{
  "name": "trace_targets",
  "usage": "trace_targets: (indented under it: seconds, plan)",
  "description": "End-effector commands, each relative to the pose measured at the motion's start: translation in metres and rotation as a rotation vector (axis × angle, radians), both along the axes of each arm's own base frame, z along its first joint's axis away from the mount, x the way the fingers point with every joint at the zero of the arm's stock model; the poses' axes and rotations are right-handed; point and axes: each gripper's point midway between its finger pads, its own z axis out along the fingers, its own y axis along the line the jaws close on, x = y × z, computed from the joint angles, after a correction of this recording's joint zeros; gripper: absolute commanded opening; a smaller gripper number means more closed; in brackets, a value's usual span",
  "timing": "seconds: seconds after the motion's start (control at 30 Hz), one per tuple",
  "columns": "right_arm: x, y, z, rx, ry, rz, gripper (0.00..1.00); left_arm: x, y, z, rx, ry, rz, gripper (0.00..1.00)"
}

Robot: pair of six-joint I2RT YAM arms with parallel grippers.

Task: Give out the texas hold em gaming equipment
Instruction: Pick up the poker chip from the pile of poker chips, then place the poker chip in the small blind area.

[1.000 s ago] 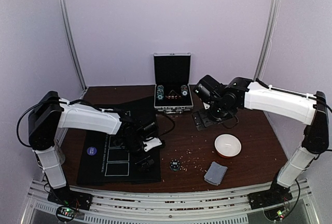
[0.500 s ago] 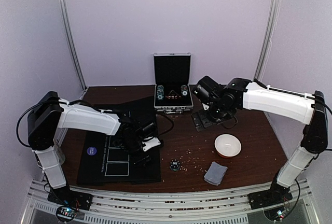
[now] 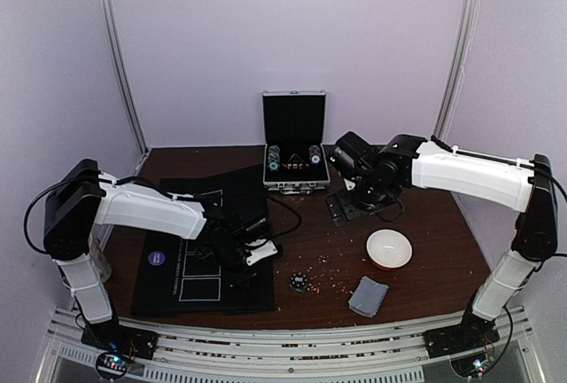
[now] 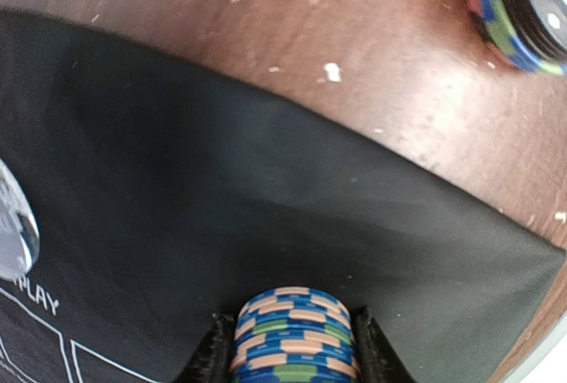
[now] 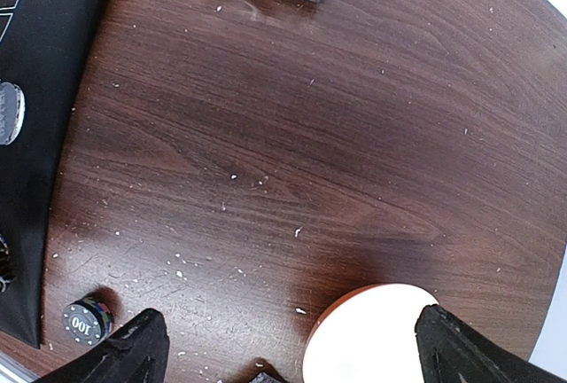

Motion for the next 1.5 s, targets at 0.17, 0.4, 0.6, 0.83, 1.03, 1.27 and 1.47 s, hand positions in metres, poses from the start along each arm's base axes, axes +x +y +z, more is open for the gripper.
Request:
trace_targets:
  seconds: [0.17, 0.4, 0.6, 0.83, 1.03, 1.27, 1.47]
  plan:
    - [-0.002, -0.002, -0.005, -0.023, 0.006, 0.011, 1.00, -0.015, 0.033, -0.025, 0.138, 0.048, 0.027, 0.00]
    - [-0.002, -0.004, -0.003, -0.031, -0.002, 0.019, 1.00, 0.021, 0.043, 0.007, 0.066, -0.013, 0.208, 0.00]
    - [-0.003, -0.006, -0.005, -0.043, -0.004, 0.028, 1.00, 0.040, 0.079, 0.010, 0.092, -0.019, 0.322, 0.00]
    - [-0.003, -0.007, -0.009, -0.052, -0.002, 0.034, 1.00, 0.060, 0.109, 0.013, 0.102, -0.042, 0.429, 0.00]
    - [-0.003, -0.008, -0.011, -0.065, 0.001, 0.043, 1.00, 0.074, 0.130, 0.022, 0.087, -0.058, 0.495, 0.00]
    - [-0.003, -0.007, -0.014, -0.067, 0.003, 0.050, 1.00, 0.118, 0.189, 0.041, 0.048, -0.117, 0.687, 0.00]
    - [-0.004, -0.009, -0.014, -0.072, 0.003, 0.060, 1.00, 0.132, 0.240, 0.030, 0.089, -0.113, 0.848, 0.00]
